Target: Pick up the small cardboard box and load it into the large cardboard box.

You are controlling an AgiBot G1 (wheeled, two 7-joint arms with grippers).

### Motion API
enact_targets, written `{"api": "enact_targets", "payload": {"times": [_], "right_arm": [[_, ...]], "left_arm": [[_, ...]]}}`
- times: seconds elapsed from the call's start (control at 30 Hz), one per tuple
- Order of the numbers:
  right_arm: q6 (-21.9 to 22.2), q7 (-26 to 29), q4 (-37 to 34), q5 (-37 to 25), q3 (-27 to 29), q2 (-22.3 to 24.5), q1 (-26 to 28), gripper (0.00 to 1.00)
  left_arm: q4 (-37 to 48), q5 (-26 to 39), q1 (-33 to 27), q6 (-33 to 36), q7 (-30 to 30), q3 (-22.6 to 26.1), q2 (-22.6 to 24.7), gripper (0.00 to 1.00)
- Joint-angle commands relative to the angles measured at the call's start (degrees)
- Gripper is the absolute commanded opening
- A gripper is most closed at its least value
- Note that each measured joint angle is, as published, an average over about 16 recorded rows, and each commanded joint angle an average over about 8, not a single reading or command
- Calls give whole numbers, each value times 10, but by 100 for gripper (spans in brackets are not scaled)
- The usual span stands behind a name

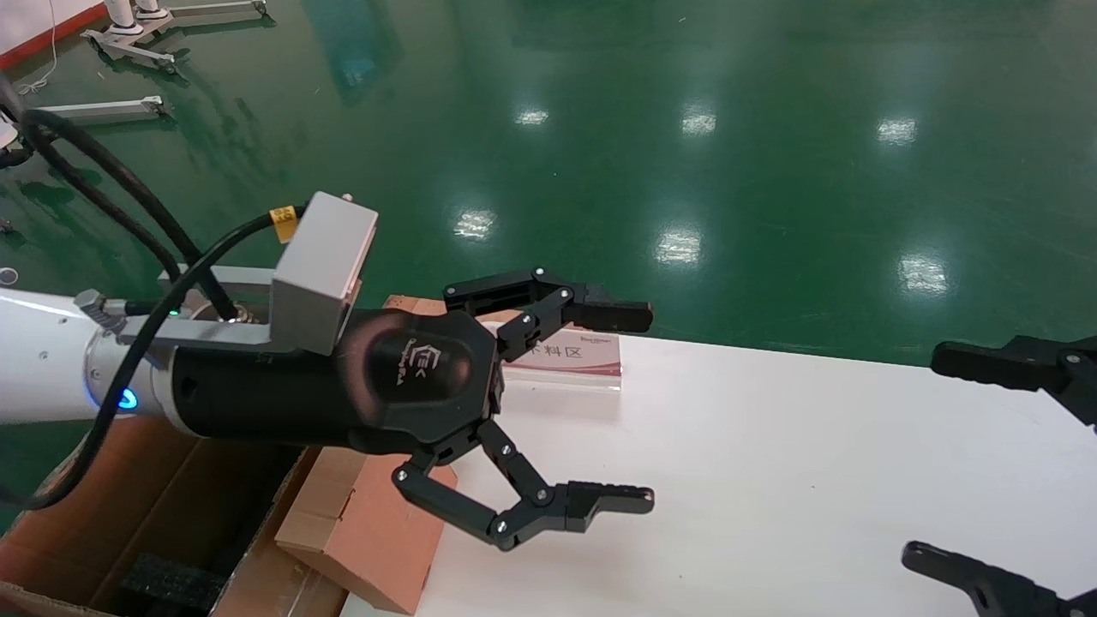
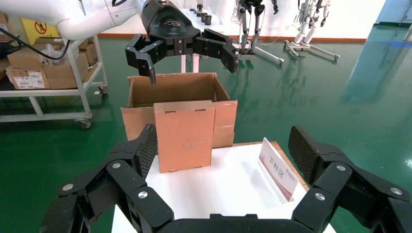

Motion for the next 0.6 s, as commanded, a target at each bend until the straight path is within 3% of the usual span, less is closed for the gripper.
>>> {"api": "enact_targets", "payload": {"times": [0.03,0.6], "right_arm": [[0,0,0,0,0,0,0,100],[0,0,0,0,0,0,0,100]], "left_arm": [[0,0,0,0,0,0,0,100],[1,11,-2,1,-9,8,-1,100]]}}
